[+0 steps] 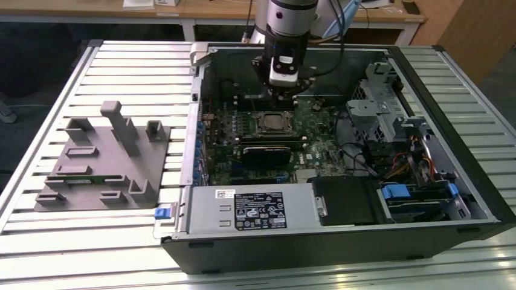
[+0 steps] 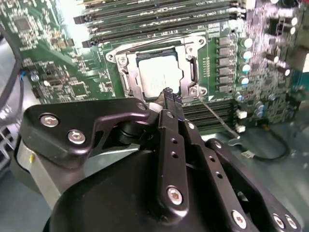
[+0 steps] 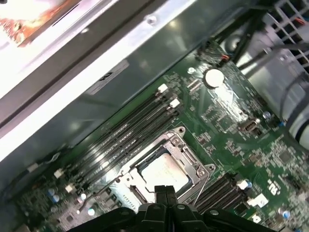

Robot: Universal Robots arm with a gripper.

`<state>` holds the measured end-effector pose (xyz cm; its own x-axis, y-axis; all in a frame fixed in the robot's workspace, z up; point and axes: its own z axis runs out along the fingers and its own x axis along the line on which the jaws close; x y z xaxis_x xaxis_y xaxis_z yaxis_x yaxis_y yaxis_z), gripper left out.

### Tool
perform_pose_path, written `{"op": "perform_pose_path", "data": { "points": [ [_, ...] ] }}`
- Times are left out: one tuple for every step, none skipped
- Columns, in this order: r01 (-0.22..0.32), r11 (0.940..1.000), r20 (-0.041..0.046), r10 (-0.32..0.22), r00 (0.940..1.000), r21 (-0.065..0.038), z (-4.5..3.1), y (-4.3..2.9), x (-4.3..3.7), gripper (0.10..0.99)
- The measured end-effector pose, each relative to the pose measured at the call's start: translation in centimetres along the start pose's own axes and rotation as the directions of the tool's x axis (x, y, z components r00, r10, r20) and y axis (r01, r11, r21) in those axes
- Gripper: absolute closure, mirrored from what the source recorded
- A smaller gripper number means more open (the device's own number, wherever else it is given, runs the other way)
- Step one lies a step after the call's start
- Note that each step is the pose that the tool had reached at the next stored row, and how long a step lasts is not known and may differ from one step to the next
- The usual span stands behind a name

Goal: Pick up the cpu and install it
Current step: 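Install the first cpu locking lever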

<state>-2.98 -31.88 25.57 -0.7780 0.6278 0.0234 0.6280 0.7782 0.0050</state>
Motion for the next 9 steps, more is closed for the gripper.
{"op": "perform_pose_path", "data": {
  "points": [
    [0.018,0.9998,-0.0001,-0.018,0.9998,0.000,0.01,0.00,0.00,0.969],
    [0.038,0.9993,-0.0002,-0.038,0.9993,0.001,0.02,0.00,0.00,0.969],
    [0.054,0.9985,-0.0003,-0.054,0.9985,0.001,0.03,0.00,0.00,0.969],
    [0.074,0.9973,-0.0004,-0.074,0.9973,0.002,0.04,0.00,0.00,0.969],
    [0.091,0.9958,-0.0006,-0.091,0.9958,0.002,0.05,0.00,0.00,0.969],
    [0.109,0.9940,-0.0007,-0.109,0.9940,0.002,0.06,0.00,0.00,0.969],
    [0.127,0.9919,-0.0008,-0.127,0.9919,0.003,0.07,0.00,0.00,0.969],
    [0.145,0.9894,-0.0010,-0.145,0.9894,0.003,0.08,0.00,0.00,0.969],
    [0.163,0.9866,-0.0012,-0.163,0.9866,0.004,0.09,0.00,0.00,0.969]
  ]
}}
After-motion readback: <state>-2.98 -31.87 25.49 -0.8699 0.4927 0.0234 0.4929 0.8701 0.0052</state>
